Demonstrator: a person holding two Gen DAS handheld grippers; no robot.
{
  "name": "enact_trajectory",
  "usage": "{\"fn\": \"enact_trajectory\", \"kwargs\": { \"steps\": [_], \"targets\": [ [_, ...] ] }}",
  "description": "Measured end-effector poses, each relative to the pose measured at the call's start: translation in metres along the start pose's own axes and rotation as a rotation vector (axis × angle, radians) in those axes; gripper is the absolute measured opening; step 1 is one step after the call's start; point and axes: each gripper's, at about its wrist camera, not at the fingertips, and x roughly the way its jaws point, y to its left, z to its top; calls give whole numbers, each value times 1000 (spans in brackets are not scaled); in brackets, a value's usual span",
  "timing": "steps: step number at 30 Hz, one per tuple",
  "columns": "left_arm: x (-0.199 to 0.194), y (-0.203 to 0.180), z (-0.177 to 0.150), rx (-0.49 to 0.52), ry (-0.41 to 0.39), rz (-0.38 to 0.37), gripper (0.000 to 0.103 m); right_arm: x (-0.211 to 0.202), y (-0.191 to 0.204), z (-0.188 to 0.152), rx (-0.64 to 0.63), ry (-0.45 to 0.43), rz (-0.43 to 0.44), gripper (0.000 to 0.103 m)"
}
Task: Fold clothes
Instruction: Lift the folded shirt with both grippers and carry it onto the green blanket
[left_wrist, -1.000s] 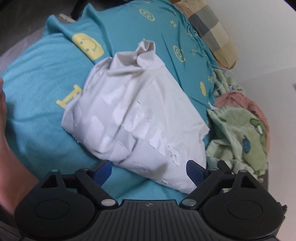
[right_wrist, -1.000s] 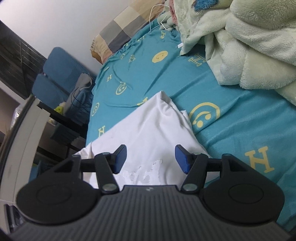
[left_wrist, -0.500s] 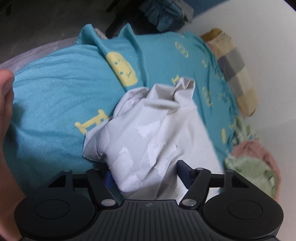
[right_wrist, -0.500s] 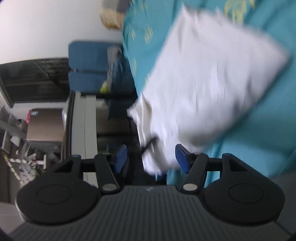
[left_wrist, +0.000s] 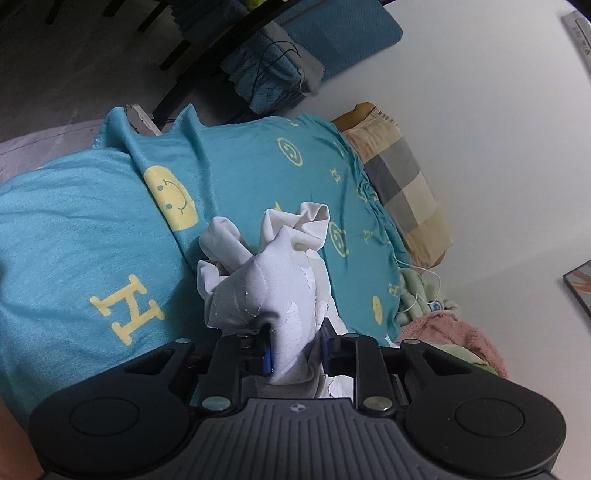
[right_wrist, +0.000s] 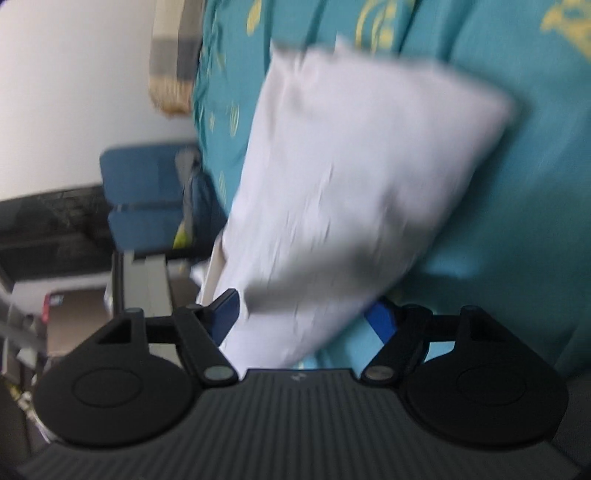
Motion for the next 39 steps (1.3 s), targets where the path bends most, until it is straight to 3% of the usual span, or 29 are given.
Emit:
{"fn": "enact_trajectory", "kwargs": {
  "steps": [2, 4, 6, 9, 13, 17, 23, 28, 33, 37, 39],
  "targets": [
    [-2, 4, 0, -19, 8, 2, 25, -4, -3, 3, 0, -63, -30, 72],
    [-3, 6, 1, -23, 15, 1, 25, -6, -5, 5, -12, -110, -53, 61],
    [-5, 6, 1, -13, 18, 3, 25, -8, -4, 4, -33, -145, -53, 34],
    [-8, 4, 1, 0, 27, -7, 25, -13, 5, -2, -108, -193, -51, 23],
    [-19, -6, 4, 4, 68, -35, 25, -36, 22, -8, -164, -245, -34, 21],
    [-26, -44, 7, 5, 124, -65, 24, -73, 52, 7, -176, -284, 11, 21],
    [-8, -174, -5, 135, 158, -179, 24, -147, 117, 71, -256, -404, 88, 21],
    [39, -301, -33, 233, 193, -321, 25, -217, 176, 155, -364, -537, 120, 21],
    [111, -396, -72, 248, 280, -429, 25, -278, 218, 235, -486, -663, 79, 21],
    [166, -421, -117, 290, 317, -507, 25, -303, 206, 276, -508, -745, 10, 21],
    [192, -417, -141, 343, 337, -501, 25, -313, 180, 285, -487, -755, -30, 21]
  ]
}}
